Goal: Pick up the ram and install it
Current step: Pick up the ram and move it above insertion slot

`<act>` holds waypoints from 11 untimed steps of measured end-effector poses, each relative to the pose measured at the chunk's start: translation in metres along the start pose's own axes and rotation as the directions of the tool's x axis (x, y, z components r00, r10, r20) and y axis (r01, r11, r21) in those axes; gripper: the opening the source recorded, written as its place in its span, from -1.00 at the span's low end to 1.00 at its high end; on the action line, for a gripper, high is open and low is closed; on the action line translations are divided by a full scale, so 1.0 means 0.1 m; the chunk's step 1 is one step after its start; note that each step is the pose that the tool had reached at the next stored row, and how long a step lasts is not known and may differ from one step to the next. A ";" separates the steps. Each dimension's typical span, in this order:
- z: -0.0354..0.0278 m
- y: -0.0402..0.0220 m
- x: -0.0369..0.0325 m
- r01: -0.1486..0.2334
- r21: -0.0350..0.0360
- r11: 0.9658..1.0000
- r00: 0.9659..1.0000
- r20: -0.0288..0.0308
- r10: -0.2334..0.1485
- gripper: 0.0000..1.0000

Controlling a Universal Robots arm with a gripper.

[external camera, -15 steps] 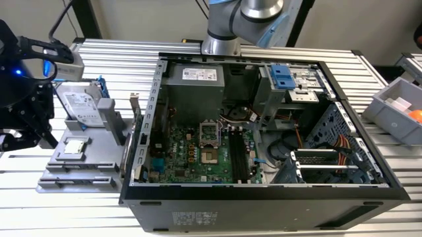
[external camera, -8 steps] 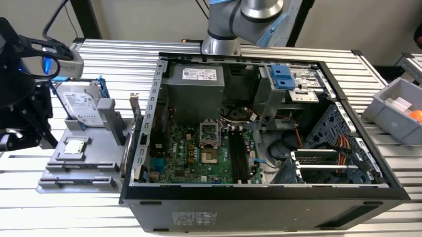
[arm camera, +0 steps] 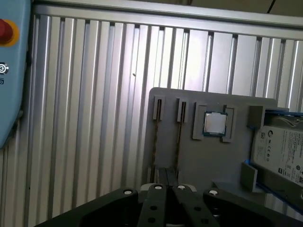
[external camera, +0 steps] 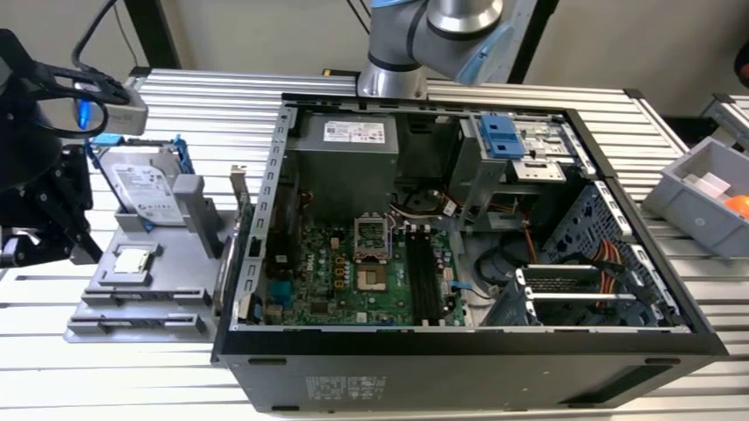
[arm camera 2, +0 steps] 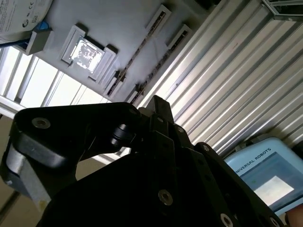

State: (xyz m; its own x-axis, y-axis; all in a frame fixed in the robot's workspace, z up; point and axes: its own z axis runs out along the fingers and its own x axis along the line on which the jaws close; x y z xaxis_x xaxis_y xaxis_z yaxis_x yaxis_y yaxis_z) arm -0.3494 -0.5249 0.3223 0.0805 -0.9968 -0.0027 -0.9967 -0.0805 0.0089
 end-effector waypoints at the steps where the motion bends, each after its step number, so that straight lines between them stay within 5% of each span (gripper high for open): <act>1: 0.000 0.000 0.000 0.000 0.000 1.000 1.000 0.000 0.000 -1.00; 7: 0.001 0.000 0.000 0.000 0.000 1.000 1.000 -0.001 0.000 -1.00; 8: 0.001 0.000 0.000 0.000 0.000 1.000 1.000 -0.001 0.000 1.00; 11: 0.001 0.000 0.000 0.000 0.000 1.000 1.000 -0.001 0.000 1.00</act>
State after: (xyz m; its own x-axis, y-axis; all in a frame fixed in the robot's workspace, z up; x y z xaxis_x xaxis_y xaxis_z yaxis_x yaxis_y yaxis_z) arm -0.3494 -0.5249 0.3222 0.0806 -0.9967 -0.0019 -0.9967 -0.0806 0.0089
